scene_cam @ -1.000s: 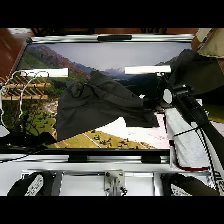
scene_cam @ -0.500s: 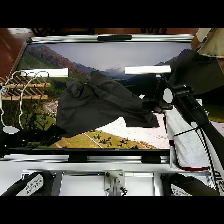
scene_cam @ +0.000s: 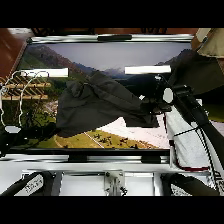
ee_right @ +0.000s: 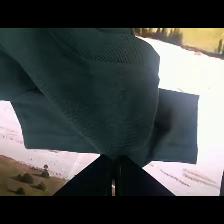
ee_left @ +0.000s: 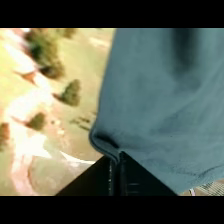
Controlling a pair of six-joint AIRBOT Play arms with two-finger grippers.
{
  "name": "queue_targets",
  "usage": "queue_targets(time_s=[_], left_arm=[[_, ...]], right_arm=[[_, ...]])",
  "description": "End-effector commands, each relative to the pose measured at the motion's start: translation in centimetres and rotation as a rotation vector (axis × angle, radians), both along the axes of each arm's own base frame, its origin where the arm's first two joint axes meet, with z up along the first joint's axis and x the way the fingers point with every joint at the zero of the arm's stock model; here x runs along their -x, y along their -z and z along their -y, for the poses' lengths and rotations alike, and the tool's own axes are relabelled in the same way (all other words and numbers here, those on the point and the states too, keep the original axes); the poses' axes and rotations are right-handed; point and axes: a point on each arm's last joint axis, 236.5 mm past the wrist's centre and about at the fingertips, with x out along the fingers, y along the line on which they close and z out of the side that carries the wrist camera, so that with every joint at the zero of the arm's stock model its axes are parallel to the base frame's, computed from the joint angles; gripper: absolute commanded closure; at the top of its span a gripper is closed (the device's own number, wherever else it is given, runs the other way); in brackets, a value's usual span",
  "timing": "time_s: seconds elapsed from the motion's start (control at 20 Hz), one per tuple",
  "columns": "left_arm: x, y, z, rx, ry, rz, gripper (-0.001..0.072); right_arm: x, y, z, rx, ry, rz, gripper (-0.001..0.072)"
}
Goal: Fold the shirts.
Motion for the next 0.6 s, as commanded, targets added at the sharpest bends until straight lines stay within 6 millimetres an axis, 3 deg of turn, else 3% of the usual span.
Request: queue_targets(time_s=[0.0,0.05,0.15,0.2,0.25,0.3,0.35,0.4,0.45,0.5,0.55], left_arm=[[0.1,-0.9,1.0,0.032,0.059,0.007,0.0670],[-0.2,-2.0,1.3,0.039,0.099,0.027,0.0671],[-2.6,-7.0,1.4,0.019,0.176,0.145,0.0672],[-4.7,-11.7,0.8,-0.030,0.194,0.267,0.0672],[-6.7,-17.7,0.1,-0.105,0.200,0.425,0.0672],[-8.3,-26.2,-0.7,-0.213,0.188,0.638,0.0672],[-8.4,-35.4,-1.2,-0.322,0.155,0.862,0.0672],[-6.5,-45.9,-1.3,-0.440,0.105,1.111,0.0672],[-2.9,-54.9,-0.9,-0.538,0.048,1.335,0.0672],[2.2,-63.0,-0.1,-0.626,-0.019,1.548,0.0672],[7.0,-68.4,0.8,-0.678,-0.081,1.700,0.0672]], right_arm=[[0.1,0.0,-0.2,-0.007,0.002,-0.004,0.0632],[0.1,-0.1,-0.1,-0.006,0.001,0.000,0.0632],[-0.8,-2.1,-0.1,-0.006,-0.016,0.058,0.0632],[-1.9,-4.4,0.3,0.009,-0.031,0.128,0.0632],[-3.2,-8.2,1.2,0.041,-0.038,0.233,0.0632],[-4.4,-12.8,2.6,0.088,-0.031,0.359,0.0632],[-5.2,-19.1,4.5,0.140,-0.006,0.521,0.0633],[-5.0,-25.6,6.3,0.173,0.031,0.685,0.0633],[-3.6,-32.8,8.0,0.179,0.077,0.866,0.0633],[-1.3,-39.0,9.0,0.154,0.110,1.028,0.0633],[2.0,-44.8,9.8,0.104,0.134,1.190,0.0634]])
